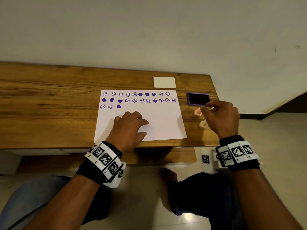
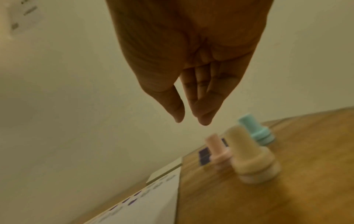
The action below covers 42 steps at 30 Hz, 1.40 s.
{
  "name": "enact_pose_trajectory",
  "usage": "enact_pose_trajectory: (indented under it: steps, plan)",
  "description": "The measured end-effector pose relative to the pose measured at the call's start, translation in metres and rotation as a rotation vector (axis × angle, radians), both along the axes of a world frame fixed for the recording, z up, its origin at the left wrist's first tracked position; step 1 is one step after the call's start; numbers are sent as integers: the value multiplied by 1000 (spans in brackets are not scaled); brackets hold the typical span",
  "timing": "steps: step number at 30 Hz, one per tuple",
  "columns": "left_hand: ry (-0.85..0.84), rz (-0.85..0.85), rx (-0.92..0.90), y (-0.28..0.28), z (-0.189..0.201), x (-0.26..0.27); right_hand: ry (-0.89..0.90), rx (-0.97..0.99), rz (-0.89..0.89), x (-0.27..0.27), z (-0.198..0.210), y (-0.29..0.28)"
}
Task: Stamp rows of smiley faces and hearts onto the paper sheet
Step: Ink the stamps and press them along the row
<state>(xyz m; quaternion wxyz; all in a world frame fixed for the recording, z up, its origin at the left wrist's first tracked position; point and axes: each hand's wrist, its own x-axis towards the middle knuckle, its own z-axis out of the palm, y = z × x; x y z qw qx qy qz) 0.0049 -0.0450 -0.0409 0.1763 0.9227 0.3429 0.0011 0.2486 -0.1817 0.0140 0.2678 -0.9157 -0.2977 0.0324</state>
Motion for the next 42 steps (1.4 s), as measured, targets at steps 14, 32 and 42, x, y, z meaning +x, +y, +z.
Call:
enact_pose_trajectory:
  steps: [14,32,42]
  plan:
    - [-579,88,-342,-26,-3,29,331,105,180,-3,-19,-4]
    - [-918,262,-780,-37,19,68,854,533,346,-37,-12,7]
    - [-912,367,-683,-4,15,48,337,360,34,54,8,17]
